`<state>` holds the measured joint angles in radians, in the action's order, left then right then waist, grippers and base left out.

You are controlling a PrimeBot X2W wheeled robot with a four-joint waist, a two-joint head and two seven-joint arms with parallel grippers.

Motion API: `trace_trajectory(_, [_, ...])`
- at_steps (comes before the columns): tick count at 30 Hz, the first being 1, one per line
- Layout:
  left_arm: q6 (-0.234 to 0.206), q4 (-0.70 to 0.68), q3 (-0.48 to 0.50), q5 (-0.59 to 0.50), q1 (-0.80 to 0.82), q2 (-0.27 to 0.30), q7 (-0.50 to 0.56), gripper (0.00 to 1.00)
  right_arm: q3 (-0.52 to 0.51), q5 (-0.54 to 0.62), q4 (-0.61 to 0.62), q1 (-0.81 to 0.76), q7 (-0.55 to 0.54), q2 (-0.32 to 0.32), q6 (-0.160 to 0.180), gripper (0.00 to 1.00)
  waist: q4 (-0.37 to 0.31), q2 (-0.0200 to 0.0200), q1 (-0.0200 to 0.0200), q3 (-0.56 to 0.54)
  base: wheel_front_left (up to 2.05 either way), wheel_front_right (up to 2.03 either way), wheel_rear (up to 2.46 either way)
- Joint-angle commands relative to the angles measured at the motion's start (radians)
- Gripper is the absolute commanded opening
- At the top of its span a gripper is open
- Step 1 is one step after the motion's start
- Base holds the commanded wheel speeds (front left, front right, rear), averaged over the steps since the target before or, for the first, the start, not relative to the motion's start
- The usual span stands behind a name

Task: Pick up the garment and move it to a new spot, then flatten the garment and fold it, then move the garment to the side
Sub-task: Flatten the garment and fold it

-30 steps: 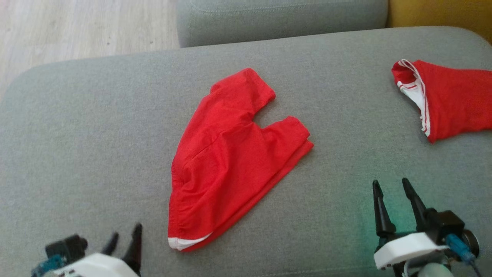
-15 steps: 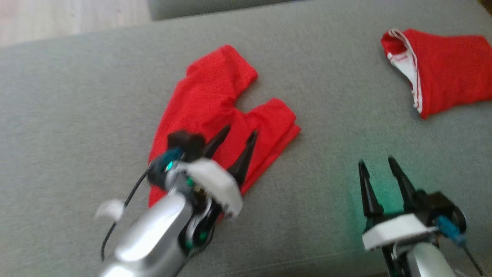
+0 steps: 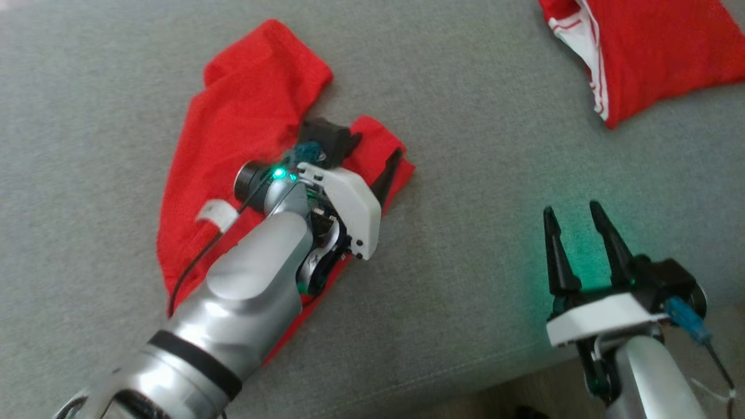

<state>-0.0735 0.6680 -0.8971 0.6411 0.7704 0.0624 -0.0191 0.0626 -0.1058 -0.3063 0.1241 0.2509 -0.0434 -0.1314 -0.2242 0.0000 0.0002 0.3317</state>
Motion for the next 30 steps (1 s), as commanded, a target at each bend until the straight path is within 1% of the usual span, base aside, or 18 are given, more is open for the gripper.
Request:
trace_trajectory(1, [0.003, -0.015, 0.017, -0.010, 0.038, 0.000, -0.001, 1.00, 0.027, -0.008, 0.031, 0.030, 0.011, -0.007, 0.001, 1.00, -0.013, 0.0000, -0.0002, 0.013, 0.00, 0.00, 0.00])
trace_trajectory(6, [0.005, 0.057, -0.005, 0.005, 0.075, -0.010, -0.005, 1.00, 0.029, -0.019, 0.031, 0.045, 0.011, -0.007, 0.001, 1.00, -0.028, 0.0000, -0.0002, 0.021, 0.00, 0.00, 0.00])
trace_trajectory(11, [0.006, 0.091, -0.033, 0.022, 0.090, -0.012, -0.004, 1.00, 0.025, -0.022, 0.030, 0.046, 0.011, -0.007, 0.001, 1.00, -0.032, 0.0000, -0.0002, 0.022, 0.00, 0.00, 0.00])
trace_trajectory(13, [0.013, 0.097, -0.047, 0.039, 0.088, -0.012, 0.009, 0.18, 0.024, -0.023, 0.029, 0.047, 0.011, -0.007, 0.001, 1.00, -0.032, 0.0000, -0.0002, 0.022, 0.00, 0.00, 0.00])
trace_trajectory(14, [0.018, 0.099, -0.055, 0.045, 0.089, -0.012, 0.014, 0.00, 0.024, -0.024, 0.029, 0.047, 0.011, -0.007, 0.001, 1.00, -0.032, 0.0000, -0.0002, 0.022, 0.00, 0.00, 0.00])
trace_trajectory(19, [0.030, 0.087, -0.070, 0.090, 0.095, -0.012, 0.005, 0.00, 0.012, -0.029, 0.034, 0.051, 0.011, -0.007, 0.001, 1.00, -0.027, 0.0000, -0.0002, 0.014, 0.00, 0.00, 0.00])
trace_trajectory(23, [0.031, 0.041, -0.055, 0.125, 0.090, -0.012, -0.022, 0.00, -0.006, -0.026, 0.053, 0.044, 0.011, -0.007, 0.001, 1.00, -0.019, 0.0000, -0.0002, -0.001, 0.00, 0.00, 0.00])
trace_trajectory(27, [0.041, -0.048, -0.032, 0.168, 0.062, -0.010, -0.026, 0.00, -0.025, -0.020, 0.075, 0.026, 0.011, -0.007, 0.001, 1.00, -0.005, 0.0000, -0.0002, -0.026, 0.00, 0.00, 0.00])
trace_trajectory(30, [0.050, -0.154, -0.021, 0.209, 0.018, 0.013, 0.000, 0.00, -0.036, -0.015, 0.083, 0.008, 0.011, -0.007, 0.001, 1.00, 0.006, 0.0000, -0.0002, -0.051, 0.00, 0.00, 0.00])
